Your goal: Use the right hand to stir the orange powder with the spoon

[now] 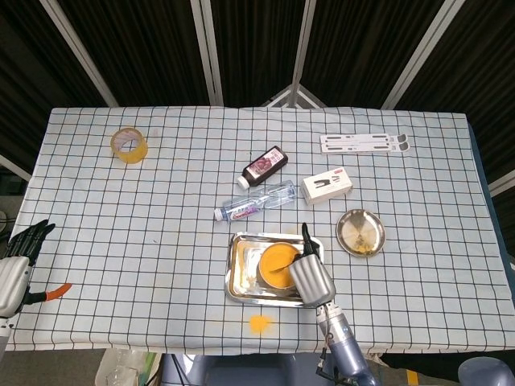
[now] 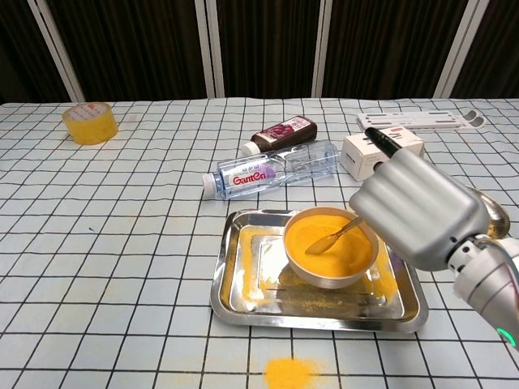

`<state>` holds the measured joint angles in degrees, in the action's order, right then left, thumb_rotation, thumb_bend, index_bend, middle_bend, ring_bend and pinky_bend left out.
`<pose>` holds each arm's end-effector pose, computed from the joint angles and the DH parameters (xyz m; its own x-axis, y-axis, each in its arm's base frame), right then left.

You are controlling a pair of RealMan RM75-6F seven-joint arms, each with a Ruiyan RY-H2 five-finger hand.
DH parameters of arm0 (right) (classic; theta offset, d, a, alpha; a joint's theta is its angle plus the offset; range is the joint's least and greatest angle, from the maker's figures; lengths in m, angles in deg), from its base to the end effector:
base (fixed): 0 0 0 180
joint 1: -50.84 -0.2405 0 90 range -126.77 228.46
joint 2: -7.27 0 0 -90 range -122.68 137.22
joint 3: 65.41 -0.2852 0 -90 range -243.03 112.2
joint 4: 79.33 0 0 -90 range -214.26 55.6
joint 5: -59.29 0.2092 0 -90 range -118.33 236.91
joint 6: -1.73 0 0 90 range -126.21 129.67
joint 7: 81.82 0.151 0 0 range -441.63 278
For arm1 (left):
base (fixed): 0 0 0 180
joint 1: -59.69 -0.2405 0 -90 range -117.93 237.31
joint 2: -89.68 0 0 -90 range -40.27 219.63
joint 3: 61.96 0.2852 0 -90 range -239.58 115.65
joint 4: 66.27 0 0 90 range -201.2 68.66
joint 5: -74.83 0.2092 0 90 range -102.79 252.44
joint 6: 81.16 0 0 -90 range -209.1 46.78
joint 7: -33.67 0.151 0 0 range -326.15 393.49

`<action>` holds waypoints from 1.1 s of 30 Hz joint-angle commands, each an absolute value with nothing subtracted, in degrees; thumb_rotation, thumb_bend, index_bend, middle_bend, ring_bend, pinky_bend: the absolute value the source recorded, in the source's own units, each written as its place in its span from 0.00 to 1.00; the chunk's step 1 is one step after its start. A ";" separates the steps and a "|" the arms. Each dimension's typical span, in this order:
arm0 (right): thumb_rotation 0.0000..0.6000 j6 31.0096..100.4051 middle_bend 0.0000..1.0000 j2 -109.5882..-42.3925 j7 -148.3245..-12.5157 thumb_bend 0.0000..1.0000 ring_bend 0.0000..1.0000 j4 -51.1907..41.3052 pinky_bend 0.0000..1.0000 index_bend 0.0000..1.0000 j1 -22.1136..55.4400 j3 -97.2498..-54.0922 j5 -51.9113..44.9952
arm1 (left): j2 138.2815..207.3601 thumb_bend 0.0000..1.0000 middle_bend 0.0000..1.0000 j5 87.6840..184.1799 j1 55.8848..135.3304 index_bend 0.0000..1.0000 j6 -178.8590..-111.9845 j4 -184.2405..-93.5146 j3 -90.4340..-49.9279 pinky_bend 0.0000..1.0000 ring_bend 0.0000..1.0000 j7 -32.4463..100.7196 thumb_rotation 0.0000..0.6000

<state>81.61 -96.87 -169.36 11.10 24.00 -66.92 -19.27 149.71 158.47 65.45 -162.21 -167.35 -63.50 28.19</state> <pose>-0.1516 -0.2469 -0.0609 0.9259 0.2397 0.2921 -0.2259 -0.2685 0.9364 -0.3188 0.1874 0.1717 0.2248 0.0958 0.9697 0.9735 0.0198 -0.2277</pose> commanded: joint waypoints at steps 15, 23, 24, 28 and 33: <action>1.00 82.00 0.75 -94.17 -170.06 0.90 0.43 14.81 0.00 0.83 24.95 -66.88 -20.47 | 149.72 0.00 0.00 158.50 65.58 0.00 -161.96 -167.33 -63.49 0.00 0.00 28.12 1.00; 1.00 82.13 0.75 -92.22 -170.84 0.90 0.43 18.33 0.00 0.83 26.16 -65.59 -20.10 | 149.66 0.00 0.00 158.42 65.53 0.00 -161.98 -167.44 -63.46 0.00 0.00 28.10 1.00; 1.00 82.03 0.75 -92.13 -170.63 0.90 0.43 18.61 0.00 0.83 26.32 -65.38 -19.99 | 149.67 0.00 0.00 158.39 65.55 0.00 -161.95 -167.41 -63.49 0.00 0.00 28.13 1.00; 1.00 81.71 0.75 -92.07 -170.60 0.90 0.43 18.89 0.00 0.83 26.69 -64.78 -19.81 | 149.68 0.00 0.00 158.36 65.56 0.00 -161.92 -167.42 -63.48 0.00 0.00 28.21 1.00; 1.00 81.43 0.75 -92.26 -170.69 0.90 0.43 19.04 0.00 0.83 27.10 -64.54 -19.23 | 149.64 0.00 0.00 158.24 65.58 0.00 -161.83 -167.45 -63.51 0.00 0.00 28.13 1.00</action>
<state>81.45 -92.24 -170.67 19.03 27.07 -64.56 -19.25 149.64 158.24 65.58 -161.83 -167.45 -63.51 28.13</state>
